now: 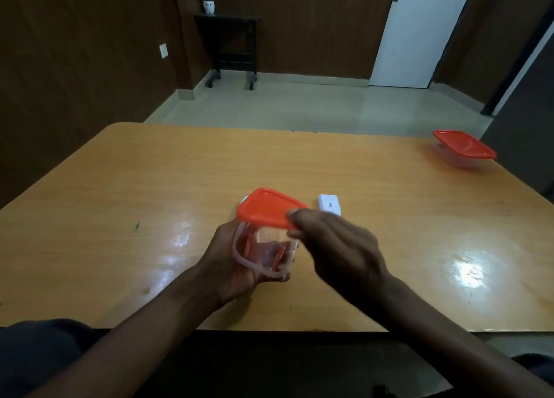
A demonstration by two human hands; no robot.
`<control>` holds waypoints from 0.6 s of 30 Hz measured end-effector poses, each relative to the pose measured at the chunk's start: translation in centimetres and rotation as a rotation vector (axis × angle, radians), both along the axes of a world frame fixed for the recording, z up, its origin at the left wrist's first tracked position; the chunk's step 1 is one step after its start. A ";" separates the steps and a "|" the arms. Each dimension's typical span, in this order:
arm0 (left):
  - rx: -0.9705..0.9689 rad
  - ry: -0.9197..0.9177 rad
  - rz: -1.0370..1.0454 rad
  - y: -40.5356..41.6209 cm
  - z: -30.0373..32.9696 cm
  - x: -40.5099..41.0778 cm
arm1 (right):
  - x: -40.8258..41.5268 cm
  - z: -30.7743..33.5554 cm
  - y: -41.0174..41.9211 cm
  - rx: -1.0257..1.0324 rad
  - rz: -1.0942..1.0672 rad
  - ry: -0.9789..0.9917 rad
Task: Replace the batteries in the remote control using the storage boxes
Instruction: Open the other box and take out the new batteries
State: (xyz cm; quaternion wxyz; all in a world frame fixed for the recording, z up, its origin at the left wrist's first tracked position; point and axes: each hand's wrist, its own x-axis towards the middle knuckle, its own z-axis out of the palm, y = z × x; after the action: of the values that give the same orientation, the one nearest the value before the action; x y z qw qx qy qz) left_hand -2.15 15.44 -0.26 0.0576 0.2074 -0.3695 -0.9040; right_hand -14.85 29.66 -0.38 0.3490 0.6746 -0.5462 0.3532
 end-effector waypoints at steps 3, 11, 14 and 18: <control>-0.020 -0.009 0.008 0.6 0.4 -0.1 | -1.3 1.7 0.0 -0.075 -0.033 -0.088; 0.075 0.016 0.111 -0.5 0.5 -1.0 | -3.0 0.2 -0.5 -0.068 -0.223 -0.266; 0.100 -0.009 0.092 -0.2 0.7 -1.2 | -4.1 0.5 -0.5 -0.086 -0.357 -0.695; 0.029 -0.048 0.080 0.8 -0.1 -1.1 | -7.6 -0.1 -0.6 -0.167 -0.392 -1.525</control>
State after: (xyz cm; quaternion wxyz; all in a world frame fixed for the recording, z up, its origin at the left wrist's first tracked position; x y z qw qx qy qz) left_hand -3.28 16.21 -0.36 0.0821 0.2444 -0.3490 -0.9010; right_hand -22.49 29.11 -0.48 -0.0161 0.1096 -0.7153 0.6900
